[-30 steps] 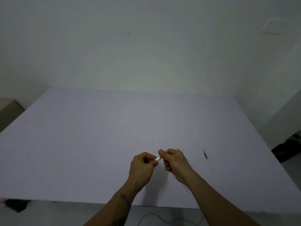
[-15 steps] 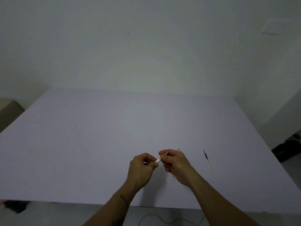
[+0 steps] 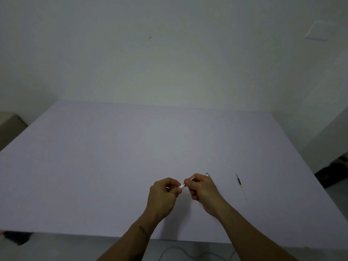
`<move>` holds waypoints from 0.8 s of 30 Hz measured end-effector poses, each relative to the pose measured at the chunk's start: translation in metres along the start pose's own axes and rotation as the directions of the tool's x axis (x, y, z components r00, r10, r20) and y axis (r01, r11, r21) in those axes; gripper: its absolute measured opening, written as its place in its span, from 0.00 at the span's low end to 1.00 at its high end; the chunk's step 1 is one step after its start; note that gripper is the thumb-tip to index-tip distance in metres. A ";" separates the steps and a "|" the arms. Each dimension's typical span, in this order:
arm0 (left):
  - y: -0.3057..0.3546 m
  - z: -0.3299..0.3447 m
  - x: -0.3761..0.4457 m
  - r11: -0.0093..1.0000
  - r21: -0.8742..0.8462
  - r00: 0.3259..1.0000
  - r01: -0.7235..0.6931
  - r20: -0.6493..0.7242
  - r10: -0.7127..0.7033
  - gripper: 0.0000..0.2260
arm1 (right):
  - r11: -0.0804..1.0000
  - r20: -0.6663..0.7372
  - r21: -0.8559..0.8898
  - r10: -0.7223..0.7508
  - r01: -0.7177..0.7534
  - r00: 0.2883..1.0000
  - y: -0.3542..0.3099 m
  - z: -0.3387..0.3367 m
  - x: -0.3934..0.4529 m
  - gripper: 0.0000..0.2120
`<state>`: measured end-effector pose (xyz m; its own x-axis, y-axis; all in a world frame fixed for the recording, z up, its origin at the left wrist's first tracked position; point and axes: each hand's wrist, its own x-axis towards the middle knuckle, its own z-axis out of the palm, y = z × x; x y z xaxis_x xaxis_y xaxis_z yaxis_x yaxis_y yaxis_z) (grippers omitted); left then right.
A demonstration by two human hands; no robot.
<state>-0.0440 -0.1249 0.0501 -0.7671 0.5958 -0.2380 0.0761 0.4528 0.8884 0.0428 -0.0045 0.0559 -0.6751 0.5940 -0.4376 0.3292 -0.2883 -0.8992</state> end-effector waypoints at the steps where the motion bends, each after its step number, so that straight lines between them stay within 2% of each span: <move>1: 0.000 0.000 0.000 1.000 -0.004 1.000 0.002 0.001 -0.002 0.04 | 1.000 -0.009 -0.022 0.004 -0.004 1.000 0.000 0.001 0.001 0.09; 6: 0.000 -0.005 0.004 1.000 -0.006 1.000 0.006 -0.015 -0.006 0.03 | 0.999 0.058 0.043 0.010 -0.012 0.998 0.001 -0.001 0.001 0.04; 11: 0.003 -0.004 0.004 1.000 0.022 1.000 -0.013 0.010 0.013 0.05 | 0.999 -0.017 -0.031 -0.018 0.017 1.000 0.000 -0.001 0.004 0.06; 16: 0.006 -0.004 0.006 0.999 0.040 1.000 -0.018 0.005 0.018 0.04 | 1.000 0.005 0.007 -0.027 0.027 1.000 0.000 -0.001 0.005 0.05; 21: 0.007 0.000 0.005 0.999 0.037 1.000 -0.015 0.007 0.014 0.04 | 0.995 -0.046 -0.089 -0.056 0.052 0.997 0.000 -0.001 0.008 0.07; 24: 0.007 0.002 0.005 0.999 0.035 1.000 -0.014 0.002 0.014 0.03 | 0.995 -0.057 -0.089 -0.048 0.042 0.997 0.004 -0.002 0.008 0.10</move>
<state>-0.0461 -0.1172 0.0546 -0.7645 0.6036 -0.2263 0.1091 0.4672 0.8774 0.0401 0.0007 0.0493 -0.6511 0.6489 -0.3936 0.3575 -0.1952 -0.9133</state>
